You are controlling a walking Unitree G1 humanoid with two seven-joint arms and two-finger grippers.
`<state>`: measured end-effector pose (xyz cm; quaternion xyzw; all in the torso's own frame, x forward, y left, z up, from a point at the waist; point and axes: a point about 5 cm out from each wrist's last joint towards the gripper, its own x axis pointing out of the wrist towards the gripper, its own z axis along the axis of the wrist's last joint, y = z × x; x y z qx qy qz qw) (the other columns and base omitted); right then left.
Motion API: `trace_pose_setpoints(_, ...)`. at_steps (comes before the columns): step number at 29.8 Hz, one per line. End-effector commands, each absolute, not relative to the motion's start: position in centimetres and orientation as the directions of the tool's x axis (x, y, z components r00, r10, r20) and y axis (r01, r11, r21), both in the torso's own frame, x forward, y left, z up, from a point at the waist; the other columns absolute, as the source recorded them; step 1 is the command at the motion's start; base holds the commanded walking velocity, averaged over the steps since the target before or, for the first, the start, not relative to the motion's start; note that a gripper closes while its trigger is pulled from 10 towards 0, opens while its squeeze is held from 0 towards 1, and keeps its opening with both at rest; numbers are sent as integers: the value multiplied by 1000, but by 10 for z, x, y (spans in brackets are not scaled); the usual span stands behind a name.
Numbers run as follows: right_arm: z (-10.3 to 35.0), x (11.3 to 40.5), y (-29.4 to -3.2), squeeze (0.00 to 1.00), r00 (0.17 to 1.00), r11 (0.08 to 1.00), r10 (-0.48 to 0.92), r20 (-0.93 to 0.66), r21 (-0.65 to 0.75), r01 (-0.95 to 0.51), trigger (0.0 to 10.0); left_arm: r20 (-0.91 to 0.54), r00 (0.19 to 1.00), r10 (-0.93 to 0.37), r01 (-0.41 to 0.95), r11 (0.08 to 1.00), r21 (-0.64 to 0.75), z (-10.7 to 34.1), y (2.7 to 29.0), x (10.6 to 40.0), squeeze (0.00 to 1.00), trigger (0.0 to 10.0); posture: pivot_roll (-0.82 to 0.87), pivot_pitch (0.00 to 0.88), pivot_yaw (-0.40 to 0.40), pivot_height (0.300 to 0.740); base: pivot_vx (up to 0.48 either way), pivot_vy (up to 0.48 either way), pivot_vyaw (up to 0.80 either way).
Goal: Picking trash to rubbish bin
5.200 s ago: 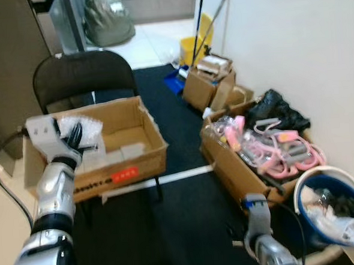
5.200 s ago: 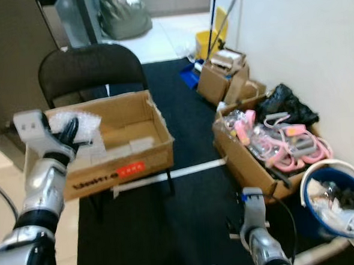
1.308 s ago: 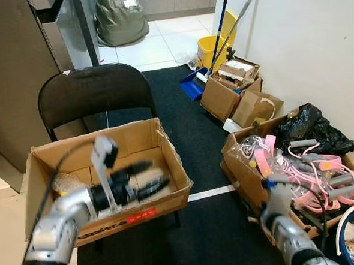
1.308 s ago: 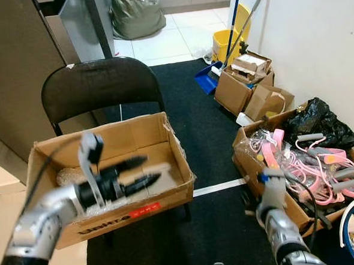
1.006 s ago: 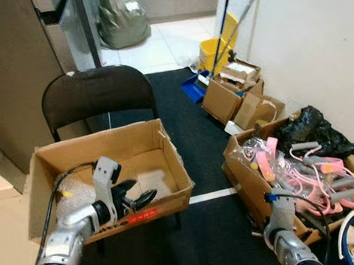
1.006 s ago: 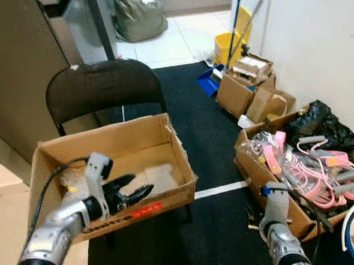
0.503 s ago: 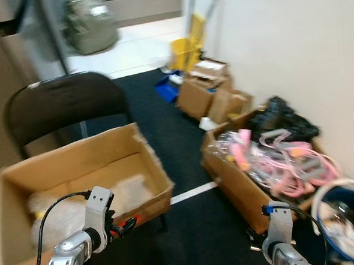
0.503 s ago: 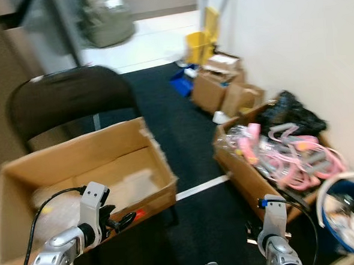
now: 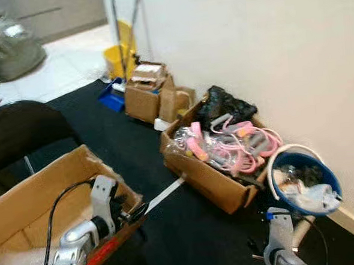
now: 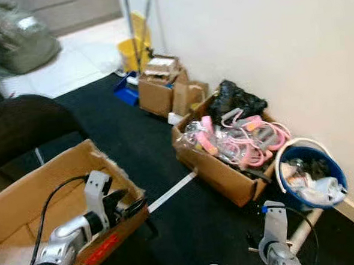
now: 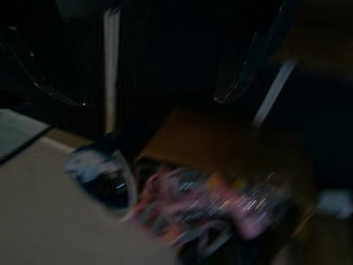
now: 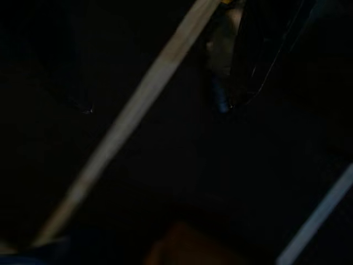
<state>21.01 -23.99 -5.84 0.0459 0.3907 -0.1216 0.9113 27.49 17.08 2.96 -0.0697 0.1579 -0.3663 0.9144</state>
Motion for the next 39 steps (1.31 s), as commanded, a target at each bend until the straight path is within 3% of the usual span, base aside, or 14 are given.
trace_pose_setpoints(1, -64, 202, -237, 0, 639, 965, -182, -748, -10, 264, 10000, -234, 665, -710, 668, 705, -240, 29, 170, 272, 0, 10000, 32, 101, 8, 740, 0, 0, -800)
trace_pose_setpoints(7, -69, 194, -237, 0, 616, 961, -191, -764, -19, 275, 10000, -213, 590, -779, 751, 626, -211, 38, 160, 273, 0, 10000, 30, 101, 12, 740, 0, 0, -800)
trace_pose_setpoints(13, -72, 187, -239, 0, 590, 957, -210, -779, -41, 286, 10000, -446, 593, -670, 728, 683, -56, 12, 166, 270, 0, 10000, 30, 101, 12, 740, 0, 0, -800)
trace_pose_setpoints(16, -74, 182, -239, 0, 575, 956, -216, -789, -51, 289, 10000, -458, 658, -598, 653, 756, -50, 8, 170, 274, 0, 10000, 30, 101, 12, 740, 0, 0, -800)
trace_pose_setpoints(25, -80, 171, -239, 0, 543, 956, -219, -811, -66, 287, 10000, -471, 742, -477, 528, 849, -29, 4, 176, 282, 0, 10000, 21, 97, 13, 740, 0, 0, -800)
trace_pose_setpoints(34, -83, 166, -237, 0, 532, 957, -218, -818, -73, 280, 10000, -541, 779, -318, 356, 934, -35, -12, 183, 277, 0, 10000, 10, 93, 13, 740, 0, 0, -779)
trace_pose_setpoints(39, -84, 165, -234, 0, 538, 961, -203, -818, -60, 271, 10000, -598, 768, -228, 246, 968, -53, -24, 190, 267, 0, 10000, 10, 93, 13, 740, 0, 0, 0)
